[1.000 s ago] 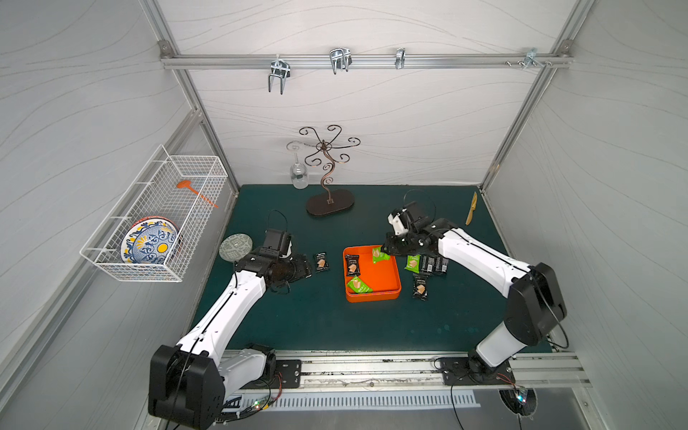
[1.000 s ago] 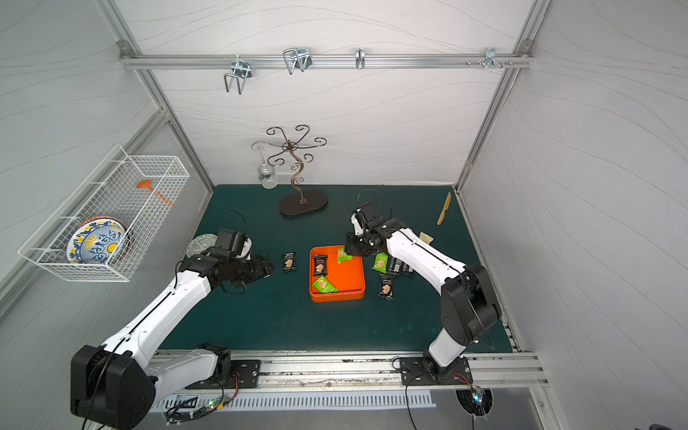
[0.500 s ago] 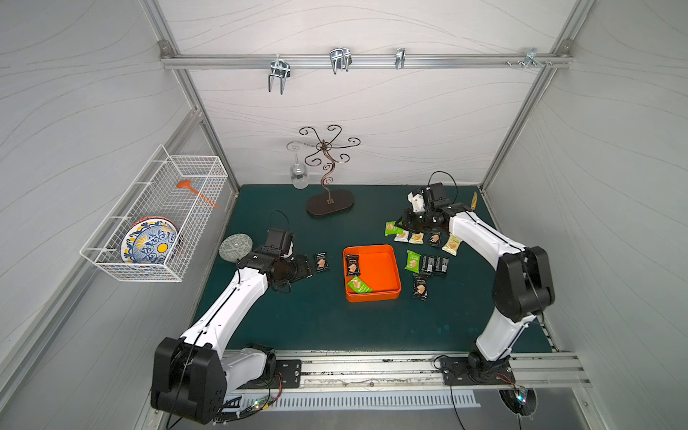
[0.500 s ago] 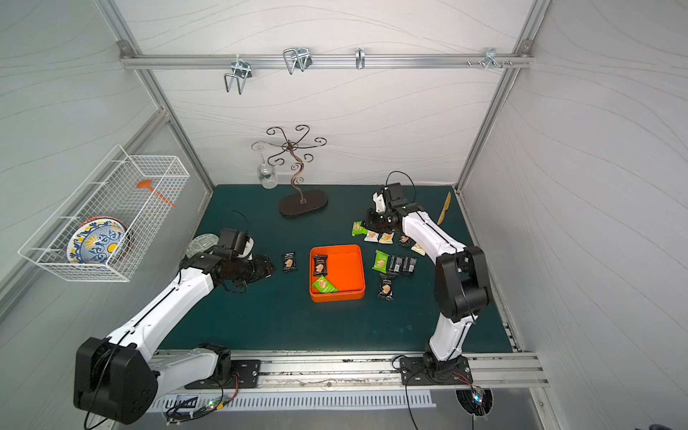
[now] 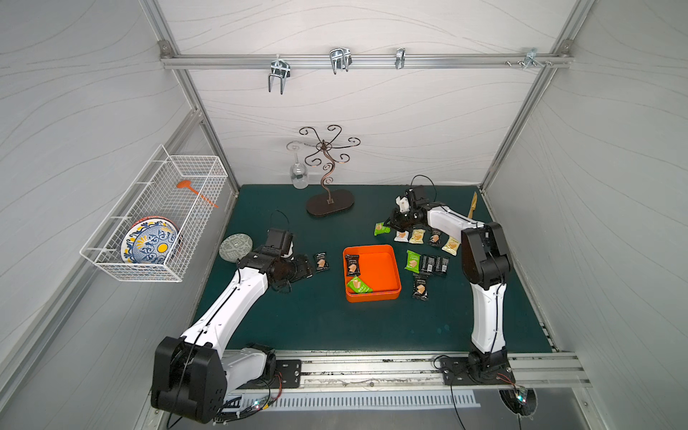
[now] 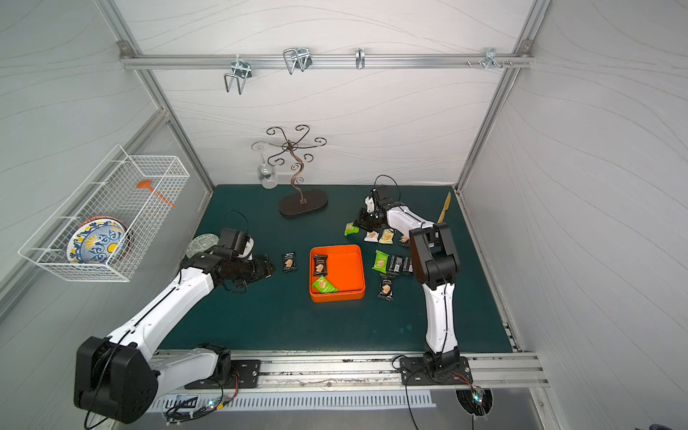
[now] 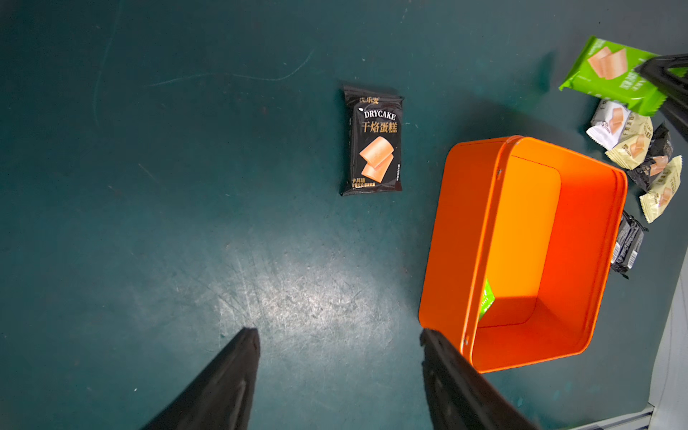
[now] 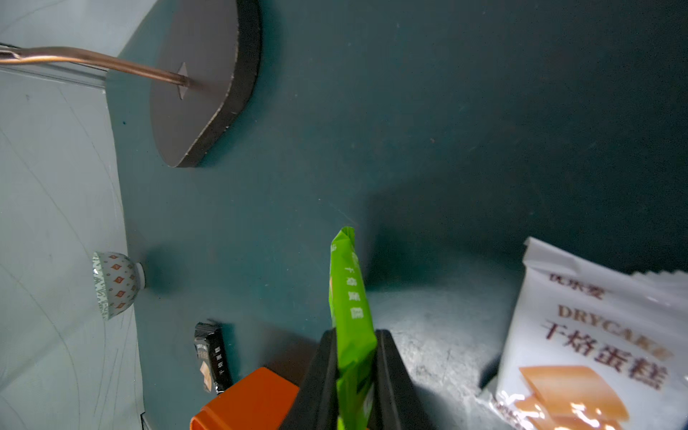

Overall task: Take the cookies out of the storage box
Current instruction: Place the cookie at the center of the board.

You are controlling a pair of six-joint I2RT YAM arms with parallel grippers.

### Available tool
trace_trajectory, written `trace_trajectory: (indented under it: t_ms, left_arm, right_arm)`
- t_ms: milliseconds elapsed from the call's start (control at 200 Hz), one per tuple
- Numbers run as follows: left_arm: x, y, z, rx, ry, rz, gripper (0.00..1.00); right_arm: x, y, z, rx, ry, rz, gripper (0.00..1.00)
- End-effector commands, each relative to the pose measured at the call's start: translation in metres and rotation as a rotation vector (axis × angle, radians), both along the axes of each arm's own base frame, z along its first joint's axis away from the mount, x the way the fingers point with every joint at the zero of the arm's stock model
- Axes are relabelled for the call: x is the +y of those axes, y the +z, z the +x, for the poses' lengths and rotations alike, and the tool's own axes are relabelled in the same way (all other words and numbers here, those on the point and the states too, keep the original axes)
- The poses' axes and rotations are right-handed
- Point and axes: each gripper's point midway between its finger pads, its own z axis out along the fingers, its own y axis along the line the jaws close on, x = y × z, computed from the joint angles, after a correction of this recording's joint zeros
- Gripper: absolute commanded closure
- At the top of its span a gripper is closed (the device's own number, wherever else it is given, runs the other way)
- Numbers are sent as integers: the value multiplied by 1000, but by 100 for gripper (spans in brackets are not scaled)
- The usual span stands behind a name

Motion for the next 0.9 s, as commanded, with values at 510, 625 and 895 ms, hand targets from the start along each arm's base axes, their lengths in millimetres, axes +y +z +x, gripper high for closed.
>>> trace_trajectory:
  t_ms: [510,625,895]
  left_arm:
    - [-2,18,12,-63,-6,-15,27]
    - [-2,22,12,-70,-4,-17,27]
    - [-4,24,17,-80,-3,-28,27]
  right_arm:
    - [-32,3,13,-22,-72,-178,52]
    - [-49,19,8,-67,-91,-289,47]
    - [-41,63,-45,-136,-35,-313,44]
